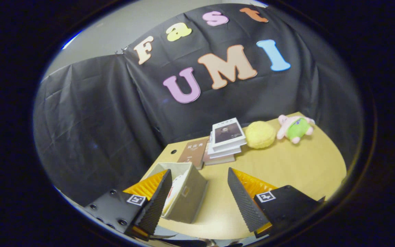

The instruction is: Open the storage box then place both shoes into the box .Put the left shoe in first, then the right shoe, with the right side of both shoes facing outward in a uniform manner.

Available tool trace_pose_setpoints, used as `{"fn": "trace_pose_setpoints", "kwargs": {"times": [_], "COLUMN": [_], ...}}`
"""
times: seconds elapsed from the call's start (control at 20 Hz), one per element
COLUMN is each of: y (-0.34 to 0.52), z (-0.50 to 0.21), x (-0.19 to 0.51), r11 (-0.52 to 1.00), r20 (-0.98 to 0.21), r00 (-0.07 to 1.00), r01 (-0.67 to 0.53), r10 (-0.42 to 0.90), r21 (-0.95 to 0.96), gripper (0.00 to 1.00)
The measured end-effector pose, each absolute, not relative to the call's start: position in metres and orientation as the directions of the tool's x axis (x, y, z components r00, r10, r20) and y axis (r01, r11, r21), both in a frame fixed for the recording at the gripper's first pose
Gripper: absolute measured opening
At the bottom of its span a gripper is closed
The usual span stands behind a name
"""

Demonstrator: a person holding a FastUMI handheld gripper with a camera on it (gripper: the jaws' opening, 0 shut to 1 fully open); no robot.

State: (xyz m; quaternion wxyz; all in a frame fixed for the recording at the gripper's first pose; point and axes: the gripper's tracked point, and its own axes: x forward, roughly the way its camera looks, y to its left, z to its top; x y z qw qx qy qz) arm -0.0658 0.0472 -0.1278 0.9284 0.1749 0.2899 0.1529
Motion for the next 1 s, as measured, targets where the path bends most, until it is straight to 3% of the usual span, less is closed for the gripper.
{"fn": "trace_pose_setpoints", "kwargs": {"times": [0.4, 1.0], "y": [-0.031, -0.072], "z": [-0.089, -0.063], "x": [-0.060, -0.053], "r11": [0.958, 0.983], "r20": [-0.332, -0.219], "r00": [0.922, 0.972], "r01": [-0.109, -0.040], "r10": [0.197, 0.080], "r21": [0.265, 0.182], "gripper": [1.00, 1.00]}}
